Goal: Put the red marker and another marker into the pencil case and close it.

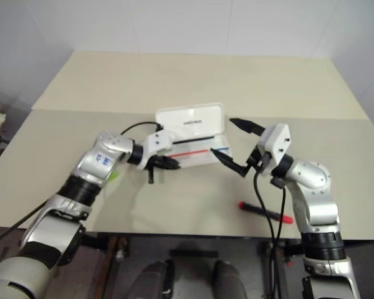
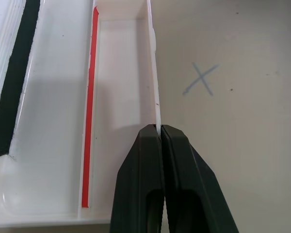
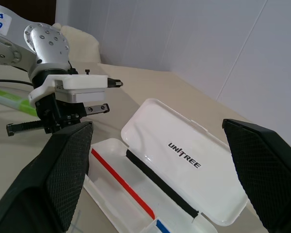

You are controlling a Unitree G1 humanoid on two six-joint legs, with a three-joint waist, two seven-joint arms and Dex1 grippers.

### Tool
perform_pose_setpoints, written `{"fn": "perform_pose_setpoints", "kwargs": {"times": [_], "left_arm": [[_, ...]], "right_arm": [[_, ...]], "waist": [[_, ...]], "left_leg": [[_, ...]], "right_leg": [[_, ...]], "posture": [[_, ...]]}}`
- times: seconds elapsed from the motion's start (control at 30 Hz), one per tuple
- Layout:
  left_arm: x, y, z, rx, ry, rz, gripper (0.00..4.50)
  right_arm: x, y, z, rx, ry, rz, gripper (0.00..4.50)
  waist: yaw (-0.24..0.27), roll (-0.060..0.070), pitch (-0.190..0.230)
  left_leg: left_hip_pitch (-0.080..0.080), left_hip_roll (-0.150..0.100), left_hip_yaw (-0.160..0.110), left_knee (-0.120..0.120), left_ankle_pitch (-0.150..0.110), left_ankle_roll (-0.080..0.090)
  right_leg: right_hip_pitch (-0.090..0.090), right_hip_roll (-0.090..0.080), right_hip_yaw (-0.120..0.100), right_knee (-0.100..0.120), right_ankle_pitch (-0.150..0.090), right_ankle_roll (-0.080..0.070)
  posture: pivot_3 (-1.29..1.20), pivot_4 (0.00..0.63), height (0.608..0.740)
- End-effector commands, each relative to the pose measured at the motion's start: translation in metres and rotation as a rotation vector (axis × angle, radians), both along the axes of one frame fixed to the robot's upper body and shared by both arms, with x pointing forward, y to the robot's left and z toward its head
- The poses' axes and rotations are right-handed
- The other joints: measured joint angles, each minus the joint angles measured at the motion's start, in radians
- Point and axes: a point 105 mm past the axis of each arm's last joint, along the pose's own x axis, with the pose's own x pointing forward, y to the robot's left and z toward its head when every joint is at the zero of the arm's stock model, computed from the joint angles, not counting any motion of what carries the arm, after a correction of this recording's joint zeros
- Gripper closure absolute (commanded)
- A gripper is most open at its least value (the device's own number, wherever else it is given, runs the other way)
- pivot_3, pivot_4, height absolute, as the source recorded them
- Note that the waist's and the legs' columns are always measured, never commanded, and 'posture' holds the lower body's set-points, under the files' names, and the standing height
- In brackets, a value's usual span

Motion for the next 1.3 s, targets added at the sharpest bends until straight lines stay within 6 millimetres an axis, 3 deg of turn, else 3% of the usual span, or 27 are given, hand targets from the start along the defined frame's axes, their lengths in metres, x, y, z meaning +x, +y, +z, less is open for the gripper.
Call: {"fn": "perform_pose_setpoints", "kwargs": {"times": [0.03,0.33,0.5,0.77,1.17,1.3], "left_arm": [[-0.017,-0.004,0.017,-0.064,-0.023,-0.102,4.49],[-0.048,0.023,0.007,-0.002,0.003,-0.187,4.49],[-0.052,0.035,-0.005,0.032,0.023,-0.163,4.49],[-0.049,0.028,-0.014,-0.013,0.027,-0.128,4.49],[-0.057,0.012,-0.002,-0.111,0.031,-0.185,0.52],[-0.064,0.011,0.004,-0.156,0.041,-0.214,0.52]], "right_arm": [[-0.003,0.003,0.011,0.008,-0.041,0.023,0.0],[-0.004,0.005,0.01,0.007,-0.024,0.044,0.0],[-0.004,0.003,0.008,0.001,-0.005,0.048,0.0],[-0.005,0.005,0.008,-0.001,0.001,0.053,0.0],[-0.004,0.003,0.006,0.0,0.017,0.054,0.0],[-0.004,0.001,0.003,0.003,0.028,0.054,0.0]], "waist": [[-0.001,0.0,0.0],[-0.013,0.0,0.0],[-0.02,0.0,0.0],[-0.018,0.0,0.0],[-0.021,0.0,0.0],[-0.02,0.0,0.0]], "left_leg": [[0.0,0.0,0.0,0.0,0.0,0.0],[0.0,0.0,0.0,0.0,0.0,0.0],[0.0,0.001,0.0,0.0,0.0,0.0],[0.0,0.001,0.0,0.0,0.0,0.0],[0.0,0.0,0.0,0.001,0.0,0.001],[0.0,0.0,0.0,0.001,0.0,0.001]], "right_leg": [[0.0,0.0,0.0,0.0,0.0,0.0],[0.0,0.0,0.001,0.001,0.0,-0.001],[0.0,-0.001,0.001,0.001,0.0,-0.001],[0.0,-0.001,0.001,0.001,0.0,-0.001],[0.0,-0.001,0.001,0.001,0.0,-0.001],[0.0,-0.001,0.001,0.002,0.0,-0.001]], "posture": [[0.0,0.15,0.74],[0.0,0.15,0.74],[0.0,0.15,0.74],[0.0,0.15,0.74],[0.0,0.15,0.74],[0.0,0.15,0.74]]}}
